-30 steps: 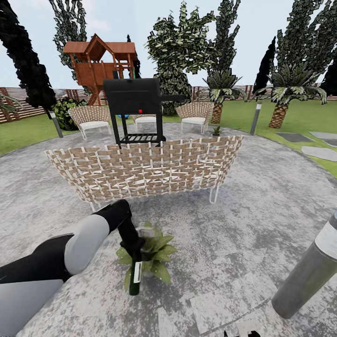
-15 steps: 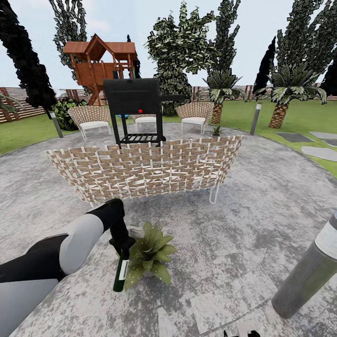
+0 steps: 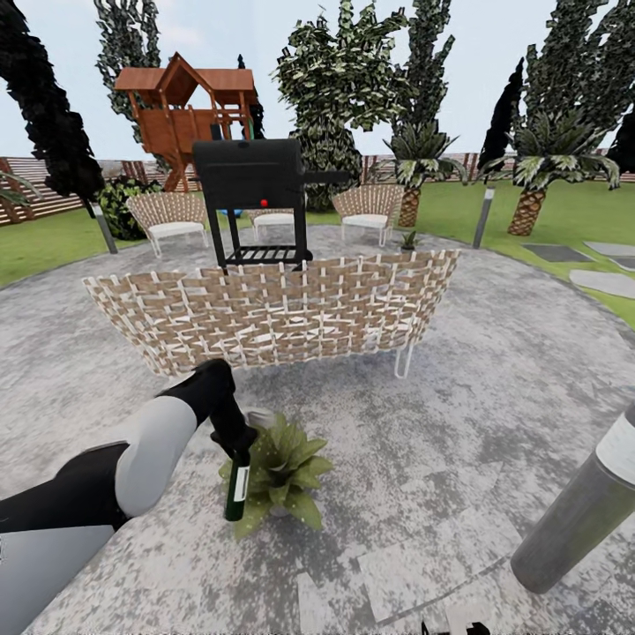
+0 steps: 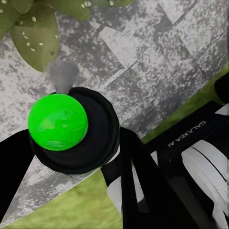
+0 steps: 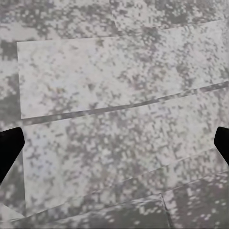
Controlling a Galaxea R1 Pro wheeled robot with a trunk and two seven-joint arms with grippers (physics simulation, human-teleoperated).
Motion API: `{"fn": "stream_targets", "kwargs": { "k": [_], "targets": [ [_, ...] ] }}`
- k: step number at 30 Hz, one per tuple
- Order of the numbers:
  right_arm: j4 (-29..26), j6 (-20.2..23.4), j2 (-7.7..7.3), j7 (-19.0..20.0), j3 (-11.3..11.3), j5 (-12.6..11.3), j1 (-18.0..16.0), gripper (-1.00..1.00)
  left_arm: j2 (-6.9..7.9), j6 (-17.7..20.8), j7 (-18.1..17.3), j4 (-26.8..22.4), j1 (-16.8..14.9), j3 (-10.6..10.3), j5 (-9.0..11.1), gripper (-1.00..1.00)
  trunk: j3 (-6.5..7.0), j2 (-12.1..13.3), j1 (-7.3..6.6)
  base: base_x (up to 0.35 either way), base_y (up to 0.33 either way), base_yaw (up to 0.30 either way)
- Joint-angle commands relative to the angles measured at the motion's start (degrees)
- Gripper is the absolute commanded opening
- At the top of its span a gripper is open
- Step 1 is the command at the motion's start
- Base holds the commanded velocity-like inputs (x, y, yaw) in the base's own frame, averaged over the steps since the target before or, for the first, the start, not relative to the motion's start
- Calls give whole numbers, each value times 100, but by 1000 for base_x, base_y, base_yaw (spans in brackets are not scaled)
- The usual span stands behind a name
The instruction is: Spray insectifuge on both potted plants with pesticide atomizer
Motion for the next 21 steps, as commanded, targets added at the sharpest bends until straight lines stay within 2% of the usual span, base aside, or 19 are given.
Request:
{"fn": "stream_targets", "kwargs": {
  "k": [1, 3, 7, 8, 10, 12, 18, 21],
  "targets": [
    [3, -5, 0, -44, 44, 17, -3, 100, -40, 55, -48, -5, 0, 34, -64, -100, -15, -2, -1, 0, 0, 0],
    [3, -5, 0, -44, 44, 16, -3, 100, -199, 53, -44, 4, 5, 33, -62, -100, -33, -2, -1, 0, 0, 0],
    [3, -5, 0, -44, 43, 16, -1, 100, -315, 55, -109, 73, 7, 35, -50, -100, -69, -2, -1, 0, 0, 0],
    [3, -5, 0, -44, 44, 16, -3, 100, -333, 52, -273, 82, 7, 33, -52, -100, -78, -2, -1, 0, 0, 0],
    [3, -5, 0, -44, 44, 16, -2, 100, -347, 36, -686, 74, 5, 14, -90, -100, -96, -2, -1, 0, 0, 0],
    [3, -5, 0, -44, 42, 16, -2, 100, -352, 27, -922, 50, 0, -11, -141, -100, -114, -2, -1, 0, 0, 0],
    [3, -5, 0, -44, 43, 16, -1, 100, -352, 22, -1022, 51, 7, -58, -191, -100, -169, -2, -1, 75, -67, 0],
    [3, -5, 0, -44, 44, 16, 0, 100, -359, 42, -1023, 27, 7, -53, -485, -100, -188, -2, -1, 236, -211, 0]
  ]
}}
